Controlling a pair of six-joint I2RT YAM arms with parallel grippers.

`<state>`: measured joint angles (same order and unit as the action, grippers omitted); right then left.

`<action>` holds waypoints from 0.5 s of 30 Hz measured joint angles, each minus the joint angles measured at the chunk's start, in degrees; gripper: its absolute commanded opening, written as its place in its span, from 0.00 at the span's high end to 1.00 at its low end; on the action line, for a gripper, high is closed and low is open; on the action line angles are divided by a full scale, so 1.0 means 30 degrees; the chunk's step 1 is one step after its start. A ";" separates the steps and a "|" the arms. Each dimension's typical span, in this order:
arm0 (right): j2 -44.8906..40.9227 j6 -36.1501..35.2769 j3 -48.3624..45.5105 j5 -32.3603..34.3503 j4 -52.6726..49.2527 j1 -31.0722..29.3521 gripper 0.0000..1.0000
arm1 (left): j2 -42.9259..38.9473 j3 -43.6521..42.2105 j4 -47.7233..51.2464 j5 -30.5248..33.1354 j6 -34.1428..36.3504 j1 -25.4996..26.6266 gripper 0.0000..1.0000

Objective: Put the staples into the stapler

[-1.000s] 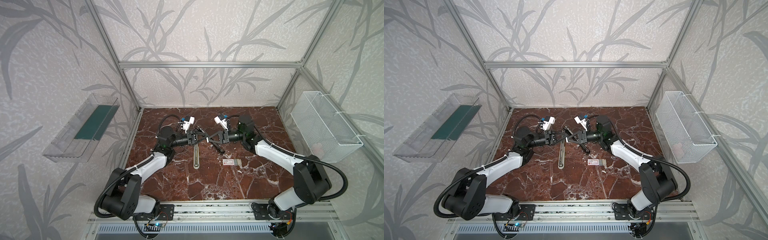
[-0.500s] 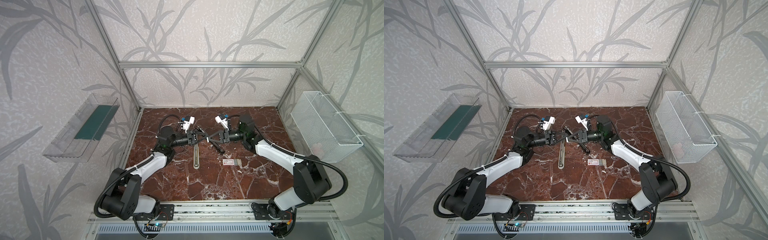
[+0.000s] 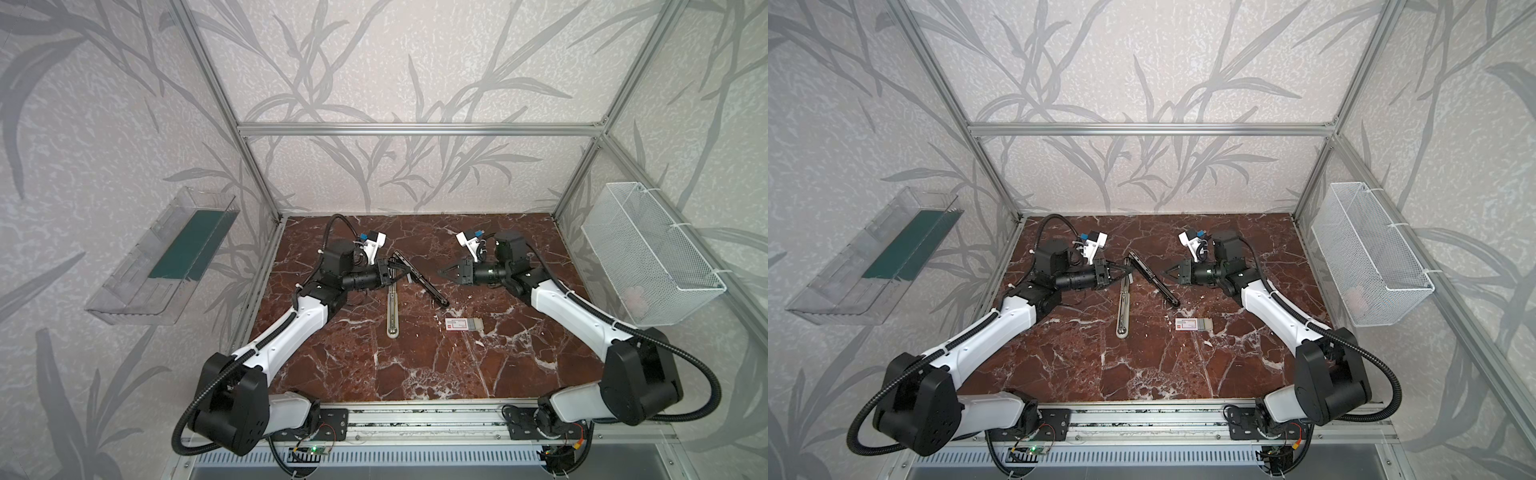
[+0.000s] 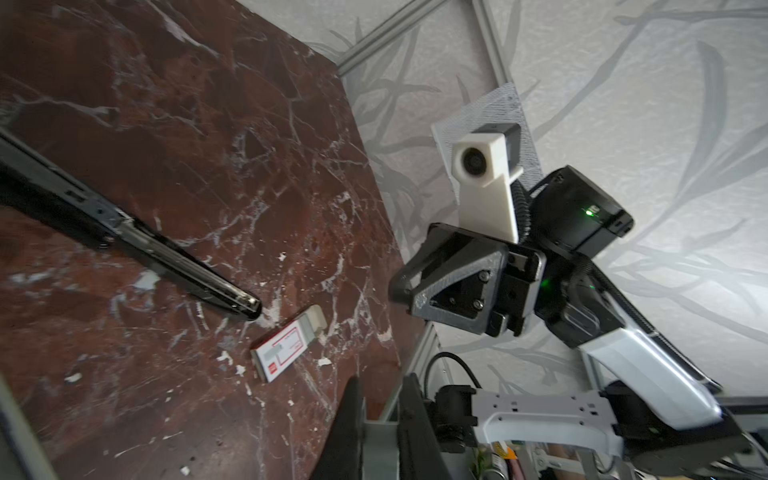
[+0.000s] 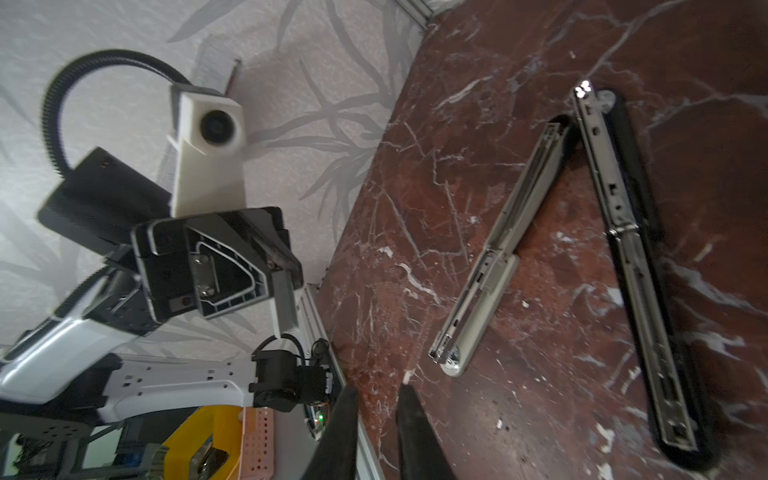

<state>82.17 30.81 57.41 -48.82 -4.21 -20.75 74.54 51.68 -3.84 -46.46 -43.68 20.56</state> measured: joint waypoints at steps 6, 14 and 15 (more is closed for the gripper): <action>-0.0007 -0.1865 -0.0503 0.2725 -0.2127 -0.0051 0.83 | 0.0699 0.0896 0.4998 0.5304 0.1778 0.0379 0.89; 0.0000 -0.3016 -0.1093 0.4845 -0.3162 -0.0051 0.83 | 0.4102 0.3752 0.9267 1.1468 0.2375 0.2725 0.89; 0.0000 -0.3082 -0.1107 0.4976 -0.3155 -0.0051 0.83 | 0.4597 0.4095 0.9617 1.2094 0.2368 0.2973 0.89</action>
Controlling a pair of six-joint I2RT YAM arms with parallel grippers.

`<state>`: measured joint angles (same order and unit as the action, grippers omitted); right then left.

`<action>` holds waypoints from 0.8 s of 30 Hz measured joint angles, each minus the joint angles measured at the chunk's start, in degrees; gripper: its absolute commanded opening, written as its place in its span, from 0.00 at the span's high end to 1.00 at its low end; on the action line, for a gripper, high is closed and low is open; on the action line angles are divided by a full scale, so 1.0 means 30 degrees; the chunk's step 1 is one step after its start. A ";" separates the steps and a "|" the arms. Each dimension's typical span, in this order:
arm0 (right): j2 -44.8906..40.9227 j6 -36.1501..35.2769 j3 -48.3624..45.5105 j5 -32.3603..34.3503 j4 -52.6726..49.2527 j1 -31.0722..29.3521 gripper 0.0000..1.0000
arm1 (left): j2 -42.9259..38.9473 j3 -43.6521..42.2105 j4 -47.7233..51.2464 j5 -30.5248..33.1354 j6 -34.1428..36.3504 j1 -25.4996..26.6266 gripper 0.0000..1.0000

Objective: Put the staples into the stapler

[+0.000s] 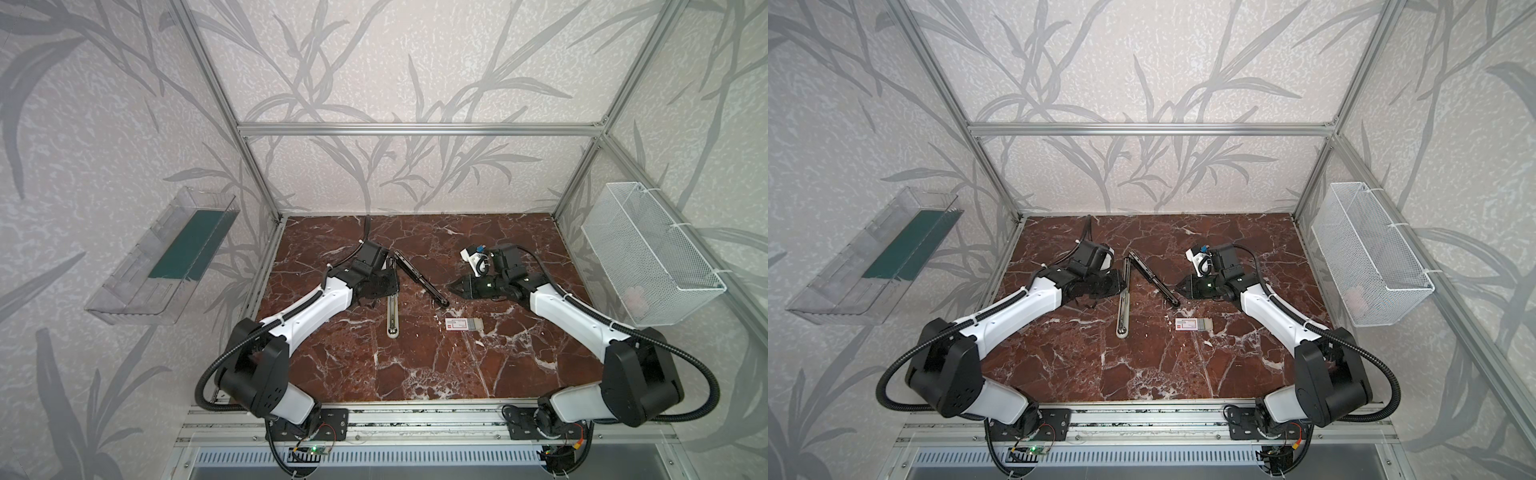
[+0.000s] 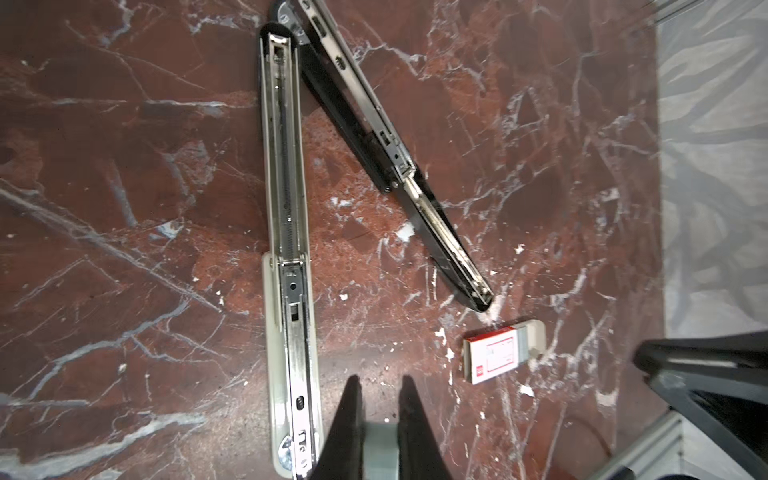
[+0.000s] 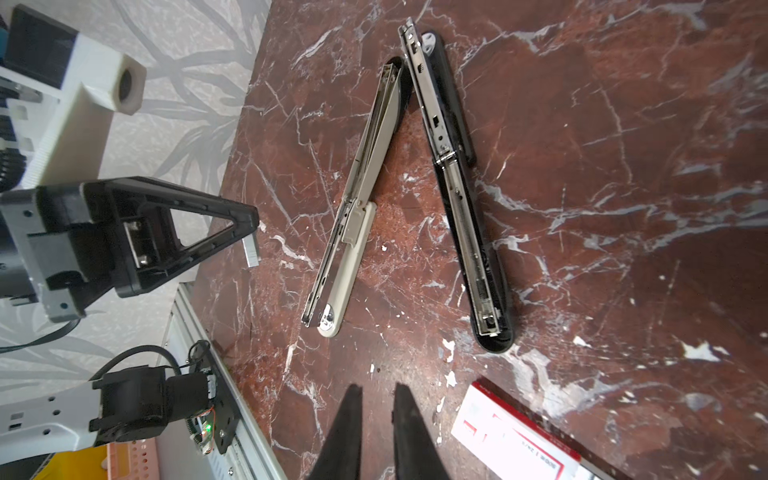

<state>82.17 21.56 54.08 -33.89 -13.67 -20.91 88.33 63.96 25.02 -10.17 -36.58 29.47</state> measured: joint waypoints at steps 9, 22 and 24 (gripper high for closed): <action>0.0000 -0.0153 -0.0488 0.0313 0.0044 -0.0036 0.83 | 0.3242 0.2157 0.2484 0.4218 -0.0007 0.1071 0.89; 0.0015 -0.0233 -0.0488 0.0372 0.0036 -0.0036 0.84 | 0.5122 0.3228 0.3067 0.6186 -0.0007 0.1545 0.90; 0.0022 -0.0240 -0.0488 0.0393 0.0044 -0.0036 0.84 | 0.5304 0.3446 0.3024 0.6178 -0.0015 0.1559 0.90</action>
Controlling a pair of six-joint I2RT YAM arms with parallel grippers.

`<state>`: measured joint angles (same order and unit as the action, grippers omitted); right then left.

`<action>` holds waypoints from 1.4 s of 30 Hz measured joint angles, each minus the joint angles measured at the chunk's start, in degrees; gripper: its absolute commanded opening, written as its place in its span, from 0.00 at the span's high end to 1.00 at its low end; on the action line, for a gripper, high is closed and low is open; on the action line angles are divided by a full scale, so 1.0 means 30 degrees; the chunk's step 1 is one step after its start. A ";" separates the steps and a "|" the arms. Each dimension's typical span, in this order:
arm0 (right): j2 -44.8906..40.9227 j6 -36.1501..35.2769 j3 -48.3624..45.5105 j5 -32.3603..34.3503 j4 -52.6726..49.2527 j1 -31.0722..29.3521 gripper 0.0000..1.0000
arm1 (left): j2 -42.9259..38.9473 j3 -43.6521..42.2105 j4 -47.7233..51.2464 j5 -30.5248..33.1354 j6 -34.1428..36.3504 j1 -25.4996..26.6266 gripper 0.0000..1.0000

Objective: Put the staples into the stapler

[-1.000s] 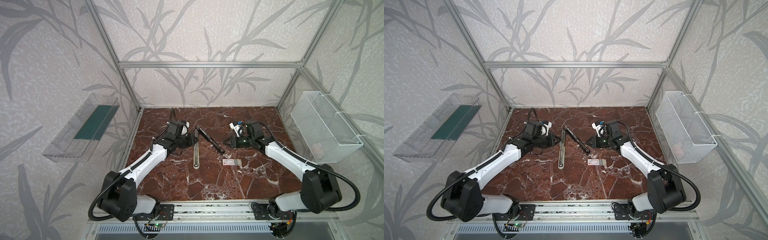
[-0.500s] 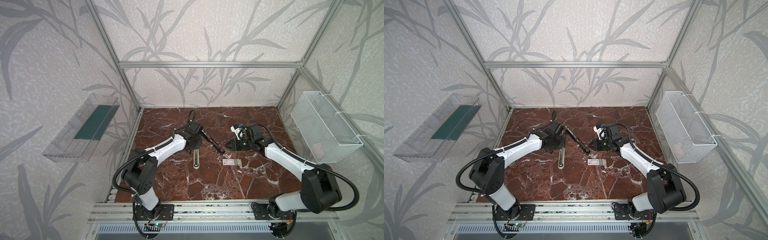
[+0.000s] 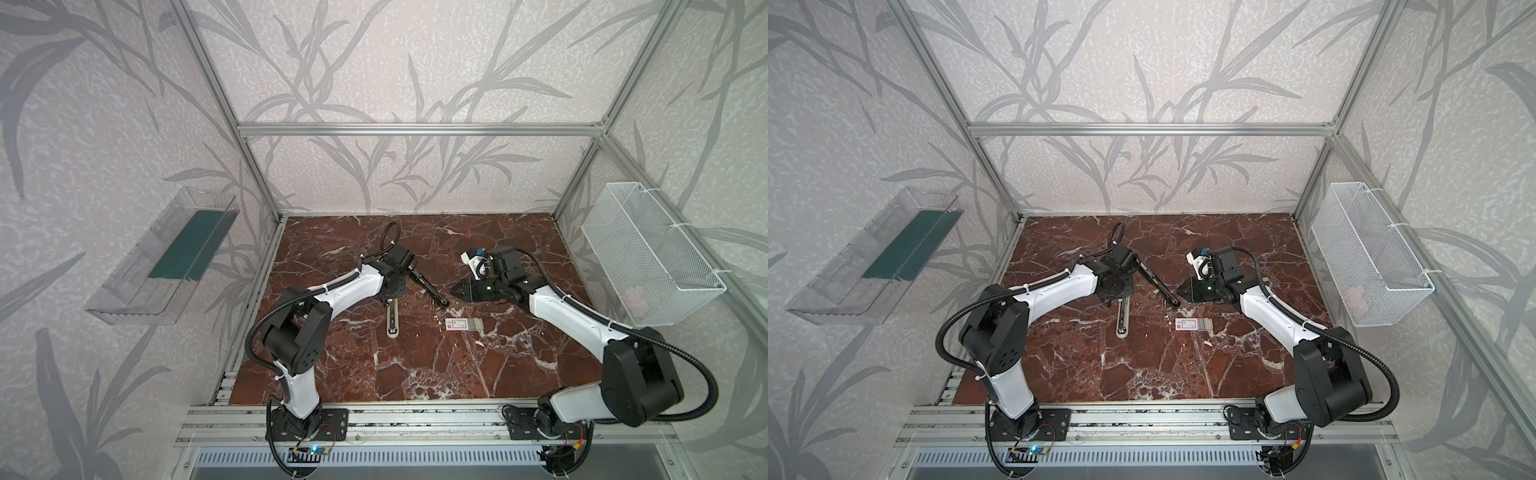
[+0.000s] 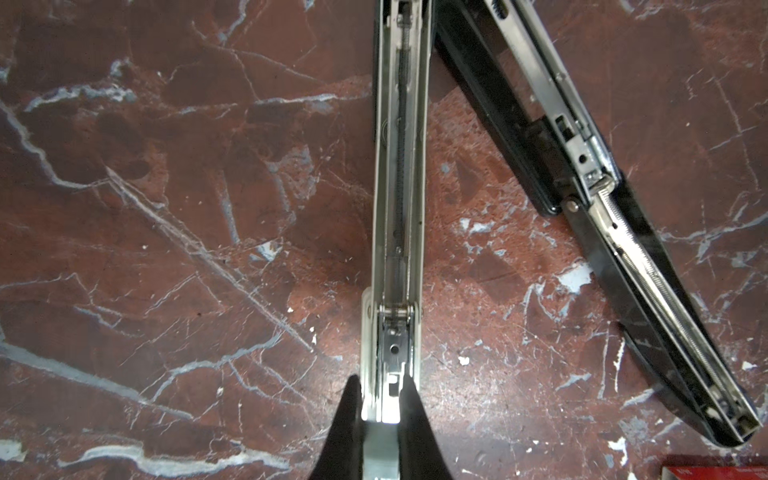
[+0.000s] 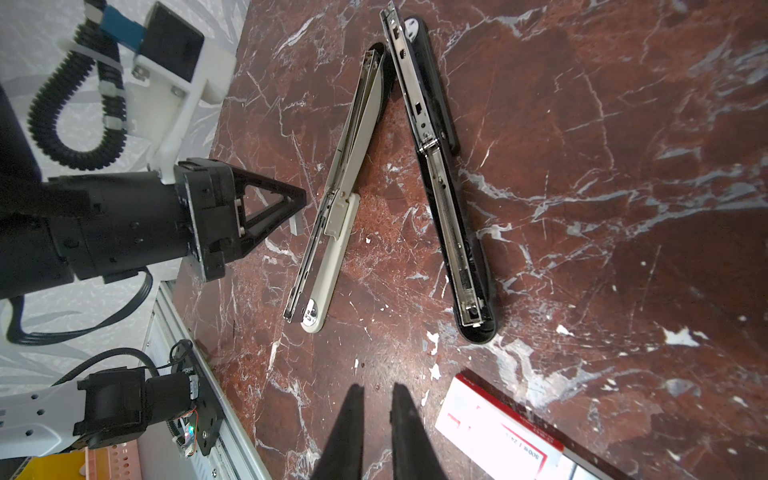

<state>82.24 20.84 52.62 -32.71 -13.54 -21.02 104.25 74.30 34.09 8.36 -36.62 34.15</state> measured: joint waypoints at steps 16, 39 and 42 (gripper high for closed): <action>0.0022 -0.0313 0.0000 0.0117 -0.0022 0.0000 0.85 | 0.0729 0.0211 -0.0087 0.0051 -0.0160 0.0262 0.90; 0.0022 -0.0350 0.0000 0.0117 -0.0066 0.0000 0.85 | 0.1333 0.0211 -0.0117 0.1188 -0.0146 0.0699 0.91; 0.0015 -0.0357 0.0000 0.0109 -0.0087 0.0000 0.85 | 0.1333 0.0211 -0.0117 0.1435 -0.0131 0.0801 0.91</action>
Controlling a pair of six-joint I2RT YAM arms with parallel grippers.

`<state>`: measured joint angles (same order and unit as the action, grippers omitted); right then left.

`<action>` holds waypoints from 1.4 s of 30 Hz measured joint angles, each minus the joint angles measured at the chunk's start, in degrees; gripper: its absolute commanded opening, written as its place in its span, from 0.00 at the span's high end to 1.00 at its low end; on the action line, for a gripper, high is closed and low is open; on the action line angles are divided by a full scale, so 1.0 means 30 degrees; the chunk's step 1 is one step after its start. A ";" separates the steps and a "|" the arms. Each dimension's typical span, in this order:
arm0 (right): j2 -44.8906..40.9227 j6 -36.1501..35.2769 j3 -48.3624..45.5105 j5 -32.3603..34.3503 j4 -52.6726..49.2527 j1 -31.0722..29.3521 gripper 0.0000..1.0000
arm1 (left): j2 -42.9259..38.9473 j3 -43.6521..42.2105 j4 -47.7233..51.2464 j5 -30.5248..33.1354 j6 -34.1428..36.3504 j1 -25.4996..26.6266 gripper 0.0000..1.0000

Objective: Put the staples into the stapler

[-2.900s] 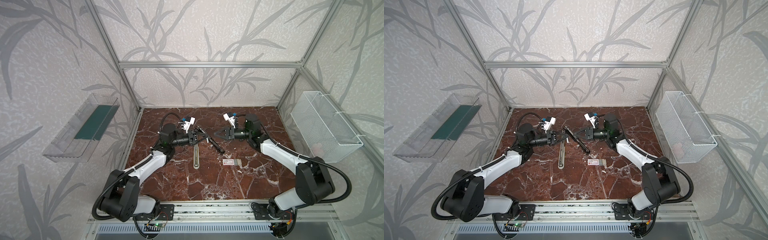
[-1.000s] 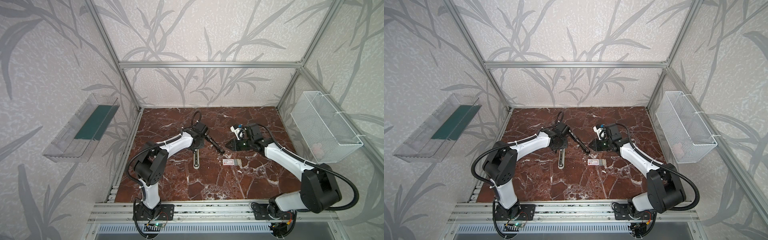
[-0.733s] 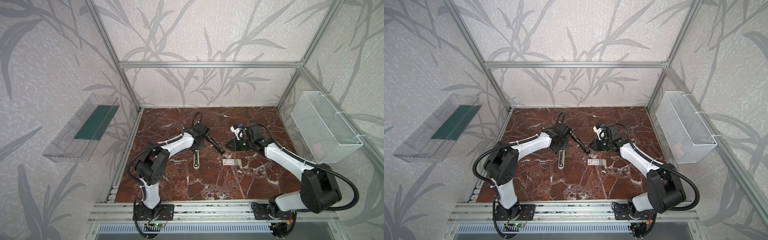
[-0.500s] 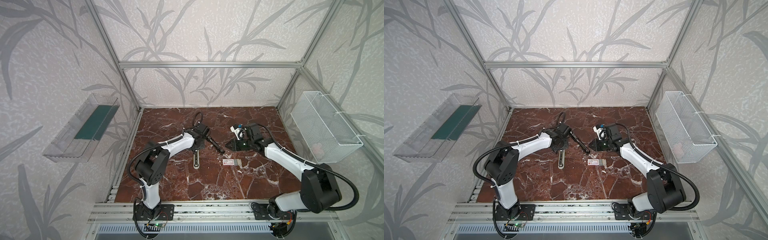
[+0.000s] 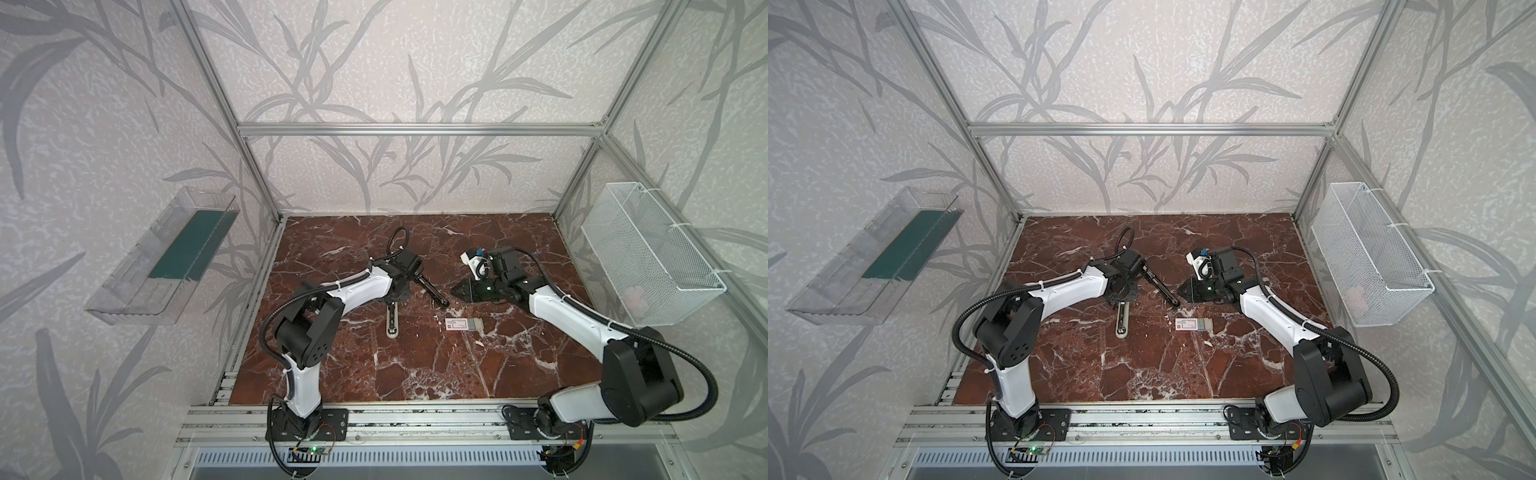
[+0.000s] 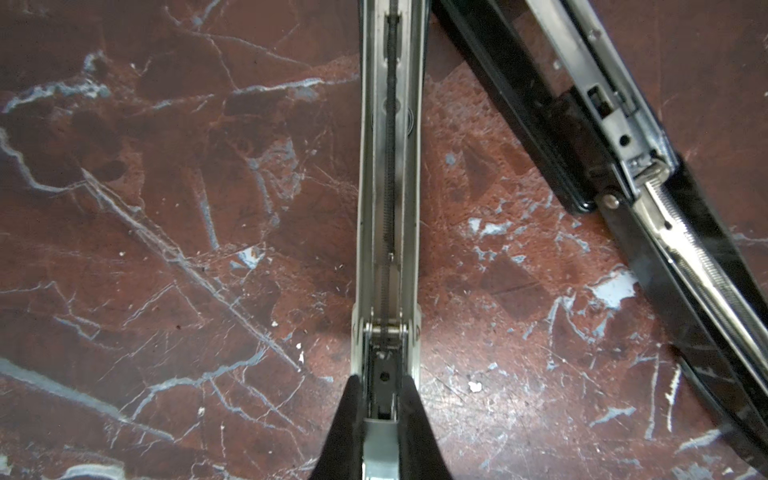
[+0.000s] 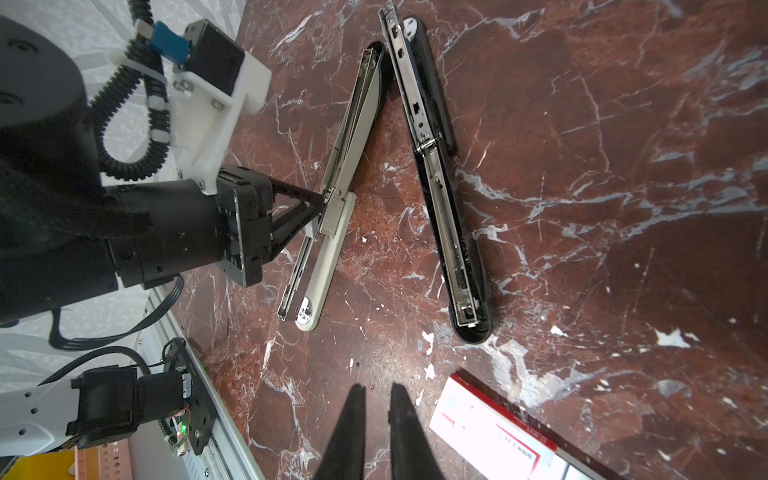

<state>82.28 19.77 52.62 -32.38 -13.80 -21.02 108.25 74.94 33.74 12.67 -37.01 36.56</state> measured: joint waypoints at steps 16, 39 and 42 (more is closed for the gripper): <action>-0.0080 0.0000 0.0000 0.0000 0.0000 0.0007 0.85 | 0.0219 0.0000 -0.0051 0.0503 0.0000 0.0233 0.88; -0.0109 -0.0051 0.0044 0.0175 -0.0066 -0.0146 0.77 | 0.0029 0.0007 0.0444 0.0758 0.0342 0.0430 0.66; 0.0168 -0.0204 0.0597 0.0619 -0.0466 -0.0670 0.75 | -0.0896 -0.0015 0.0685 0.0656 0.0503 0.0539 0.65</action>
<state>82.78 19.16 54.41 -30.52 -15.20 -23.03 105.56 74.89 35.79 14.63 -35.51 38.17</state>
